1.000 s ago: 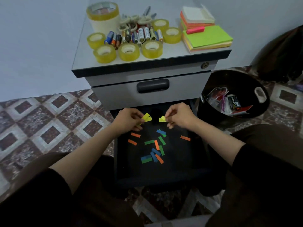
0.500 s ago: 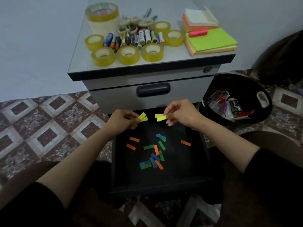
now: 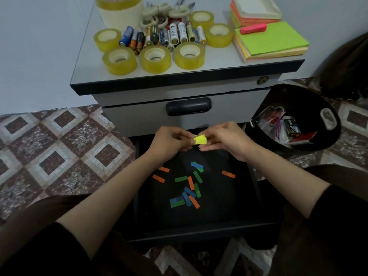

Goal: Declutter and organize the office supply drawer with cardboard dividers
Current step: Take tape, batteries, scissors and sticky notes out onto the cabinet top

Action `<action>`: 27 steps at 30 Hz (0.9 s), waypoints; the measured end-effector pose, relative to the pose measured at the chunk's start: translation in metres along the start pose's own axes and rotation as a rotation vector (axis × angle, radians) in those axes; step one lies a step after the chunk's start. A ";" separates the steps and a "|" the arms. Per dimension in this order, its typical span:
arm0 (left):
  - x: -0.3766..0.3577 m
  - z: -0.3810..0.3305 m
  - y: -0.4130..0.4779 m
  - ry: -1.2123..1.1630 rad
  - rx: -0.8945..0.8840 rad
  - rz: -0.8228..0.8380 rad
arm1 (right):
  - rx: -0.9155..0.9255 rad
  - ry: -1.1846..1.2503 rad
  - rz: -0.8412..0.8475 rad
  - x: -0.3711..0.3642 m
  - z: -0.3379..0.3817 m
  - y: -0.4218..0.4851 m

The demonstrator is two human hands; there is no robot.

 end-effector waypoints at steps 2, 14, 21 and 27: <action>0.000 -0.001 0.001 0.000 -0.043 -0.041 | 0.022 0.015 0.018 0.000 0.003 0.000; -0.002 -0.010 0.000 0.833 -0.432 0.051 | 0.030 -0.128 -0.060 0.005 0.004 -0.002; -0.005 -0.009 -0.004 1.007 -0.529 0.032 | 0.007 -0.147 -0.055 0.005 0.001 -0.003; -0.010 -0.019 -0.003 0.992 -0.589 0.019 | 0.027 -0.149 -0.043 0.001 0.000 0.000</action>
Point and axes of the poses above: each hand's wrist, its own y-axis towards the middle knuckle, its own x-axis out of the back of the hand, z = x × y, the point moved 4 cm from there along y, towards the middle knuckle, and after that the axes turned 7 degrees about -x, right-handed, at the moved point
